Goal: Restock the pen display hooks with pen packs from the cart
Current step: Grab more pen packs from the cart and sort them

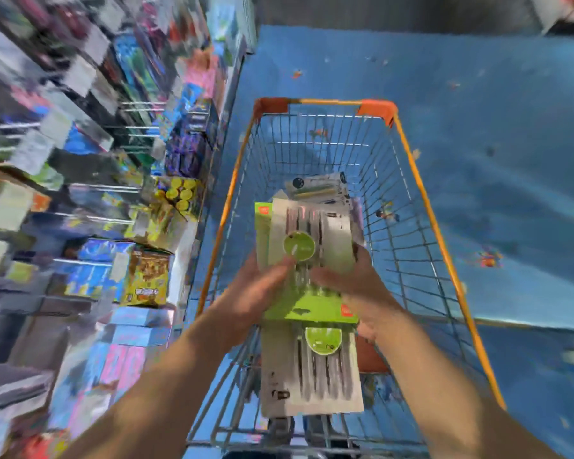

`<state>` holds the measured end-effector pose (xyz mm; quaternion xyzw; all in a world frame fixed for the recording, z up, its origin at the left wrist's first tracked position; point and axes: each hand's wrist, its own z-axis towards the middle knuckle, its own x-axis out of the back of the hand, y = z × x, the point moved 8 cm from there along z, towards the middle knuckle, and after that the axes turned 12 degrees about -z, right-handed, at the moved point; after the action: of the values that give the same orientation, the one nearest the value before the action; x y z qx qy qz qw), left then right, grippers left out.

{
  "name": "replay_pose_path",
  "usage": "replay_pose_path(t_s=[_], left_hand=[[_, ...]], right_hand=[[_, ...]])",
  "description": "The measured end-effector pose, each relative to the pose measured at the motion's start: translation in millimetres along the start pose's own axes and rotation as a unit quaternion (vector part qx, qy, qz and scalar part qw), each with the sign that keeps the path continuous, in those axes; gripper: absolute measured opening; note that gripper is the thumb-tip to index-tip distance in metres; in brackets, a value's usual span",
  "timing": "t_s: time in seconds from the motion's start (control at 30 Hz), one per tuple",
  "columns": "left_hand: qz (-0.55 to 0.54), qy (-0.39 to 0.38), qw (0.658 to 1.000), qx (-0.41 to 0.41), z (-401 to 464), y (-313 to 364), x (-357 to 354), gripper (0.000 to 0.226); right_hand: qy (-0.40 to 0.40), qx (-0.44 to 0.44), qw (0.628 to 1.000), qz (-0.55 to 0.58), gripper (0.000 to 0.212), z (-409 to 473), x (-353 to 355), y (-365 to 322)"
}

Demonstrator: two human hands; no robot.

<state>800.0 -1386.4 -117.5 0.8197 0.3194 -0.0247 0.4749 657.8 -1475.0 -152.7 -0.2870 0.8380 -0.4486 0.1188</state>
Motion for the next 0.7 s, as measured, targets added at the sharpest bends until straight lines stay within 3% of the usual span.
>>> replay_pose_path(t_s=[0.1,0.23,0.3,0.37,0.43,0.53,0.6,0.7], left_hand=[[-0.111,0.029,0.993,-0.008,-26,13,4,0.025],[-0.099,0.054,0.993,-0.03,-48,31,16,0.02],[-0.093,0.064,0.993,-0.031,-56,34,24,0.025],[-0.115,0.072,0.99,-0.024,-63,39,27,0.04],[-0.165,0.038,0.986,0.003,-69,40,27,0.055],[-0.143,0.03,0.989,0.006,-78,41,27,0.067],[-0.11,0.059,0.992,-0.004,-82,42,30,0.055],[-0.142,0.092,0.985,-0.035,-83,50,37,0.029]], right_hand=[[0.06,0.045,0.996,0.045,0.08,-20,-8,-21],[0.129,0.067,0.98,0.135,0.026,-48,-19,-47],[0.14,0.056,0.976,0.16,0.019,-56,-23,-54],[0.106,0.079,0.982,0.134,0.022,-62,-32,-70],[0.071,0.11,0.991,0.036,0.034,-69,-42,-84],[0.027,0.127,0.985,-0.118,0.066,-77,-57,-95],[0.02,0.12,0.98,-0.156,0.084,-82,-62,-101],[0.012,0.076,0.996,-0.038,0.085,-87,-57,-102]])
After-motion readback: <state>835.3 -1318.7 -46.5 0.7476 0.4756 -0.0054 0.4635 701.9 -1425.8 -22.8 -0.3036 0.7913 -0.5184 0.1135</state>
